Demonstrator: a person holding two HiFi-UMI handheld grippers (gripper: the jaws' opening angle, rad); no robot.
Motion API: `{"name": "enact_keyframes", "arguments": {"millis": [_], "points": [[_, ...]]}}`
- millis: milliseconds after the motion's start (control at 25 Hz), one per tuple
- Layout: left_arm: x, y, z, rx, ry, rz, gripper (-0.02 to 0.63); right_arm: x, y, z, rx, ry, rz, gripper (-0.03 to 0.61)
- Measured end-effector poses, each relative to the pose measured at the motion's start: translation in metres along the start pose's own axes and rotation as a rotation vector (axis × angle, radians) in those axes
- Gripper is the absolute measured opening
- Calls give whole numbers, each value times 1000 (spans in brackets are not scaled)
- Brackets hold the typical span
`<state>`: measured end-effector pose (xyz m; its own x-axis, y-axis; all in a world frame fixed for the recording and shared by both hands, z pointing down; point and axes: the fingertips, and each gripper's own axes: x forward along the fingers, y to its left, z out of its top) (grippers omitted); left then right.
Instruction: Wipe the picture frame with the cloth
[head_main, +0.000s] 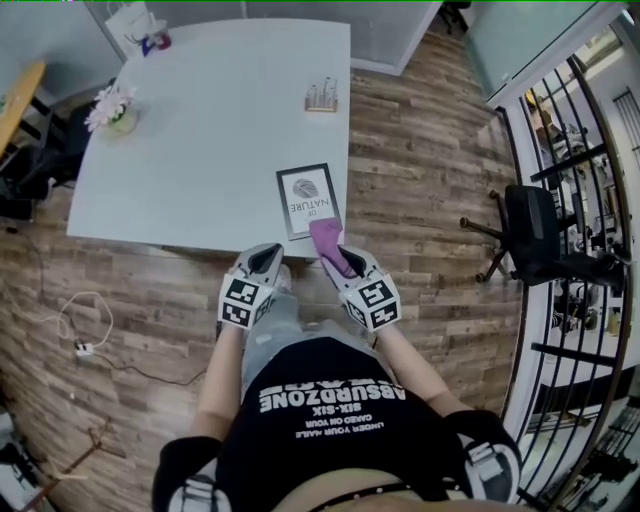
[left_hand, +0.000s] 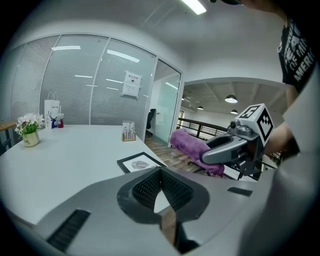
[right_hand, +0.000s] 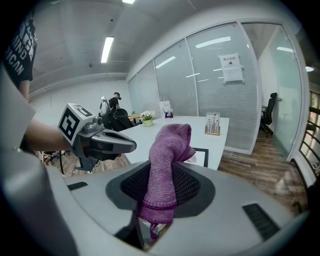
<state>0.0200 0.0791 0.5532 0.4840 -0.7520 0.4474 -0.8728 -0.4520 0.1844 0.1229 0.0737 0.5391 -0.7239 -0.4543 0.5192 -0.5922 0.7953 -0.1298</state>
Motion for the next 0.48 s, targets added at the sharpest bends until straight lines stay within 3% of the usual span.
{"name": "enact_keyframes", "arguments": {"millis": [240,480], "points": [[20,47,11,-7,14,-2,15,51,-19,33,-12,-4,-1,135],[50,72,15,20,62,-60,15,104,-35,56,12,11,10,135]]}}
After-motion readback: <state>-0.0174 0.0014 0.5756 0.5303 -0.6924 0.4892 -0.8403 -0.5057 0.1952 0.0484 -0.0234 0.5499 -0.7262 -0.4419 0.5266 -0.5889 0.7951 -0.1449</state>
